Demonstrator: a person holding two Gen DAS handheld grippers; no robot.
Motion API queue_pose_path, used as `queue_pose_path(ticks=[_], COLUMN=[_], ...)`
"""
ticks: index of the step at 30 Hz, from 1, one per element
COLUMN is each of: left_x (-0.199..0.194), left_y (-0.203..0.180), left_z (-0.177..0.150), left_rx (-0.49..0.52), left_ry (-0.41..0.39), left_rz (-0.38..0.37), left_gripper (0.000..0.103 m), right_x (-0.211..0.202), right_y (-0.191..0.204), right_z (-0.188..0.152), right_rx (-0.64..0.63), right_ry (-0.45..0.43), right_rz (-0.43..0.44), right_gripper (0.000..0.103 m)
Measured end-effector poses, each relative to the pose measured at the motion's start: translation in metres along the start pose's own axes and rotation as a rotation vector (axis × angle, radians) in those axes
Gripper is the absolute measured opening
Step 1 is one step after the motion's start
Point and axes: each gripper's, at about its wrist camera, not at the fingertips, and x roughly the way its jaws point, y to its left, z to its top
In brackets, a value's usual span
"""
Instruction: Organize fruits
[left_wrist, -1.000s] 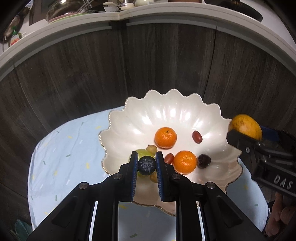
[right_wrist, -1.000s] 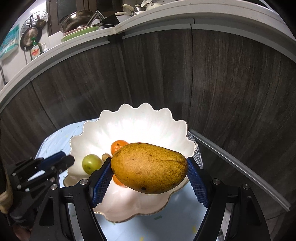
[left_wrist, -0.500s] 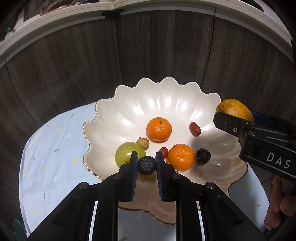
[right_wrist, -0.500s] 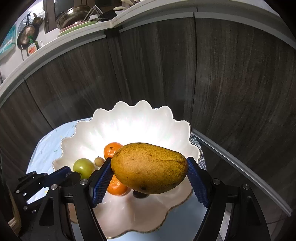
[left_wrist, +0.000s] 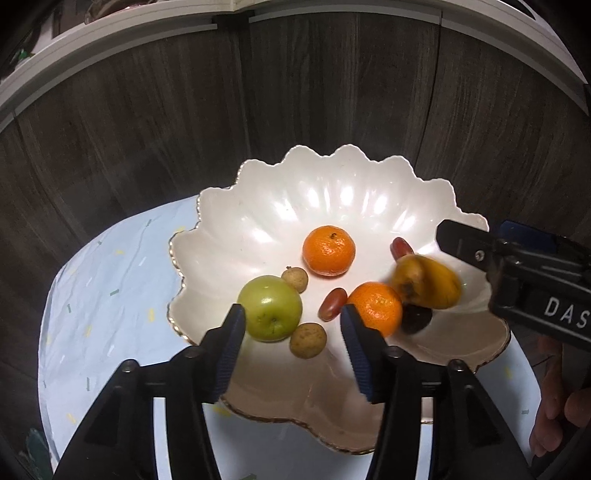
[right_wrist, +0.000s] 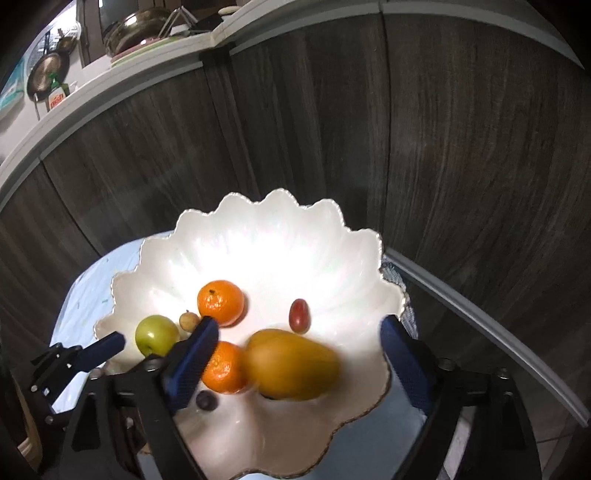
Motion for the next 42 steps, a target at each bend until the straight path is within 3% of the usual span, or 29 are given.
queue_pose_path(ticks=[6,20,42], left_x=[-0.011,-0.055,-0.143], left_y=[0.002,0.015,0.033], left_z=[0.002,-0.002,-0.042], left_rx=[0.003,-0.012,-0.038], left_ry=[-0.023,-0.067,-0.100], left_rz=[0.029,0.066,0.122], left_gripper=[0.074,0.082,0.094], right_x=[-0.008,-0.052,-0.139], right_y=[0.002,0.016,0.050], right_z=[-0.003,-0.011,-0.043], right_rx=[0.007,0.008,-0.041], right_ry=[-0.008,-0.055,-0.135], right_rz=[-0.007,-0.040,-0.048], right_gripper=[0.094,0.096,0.100])
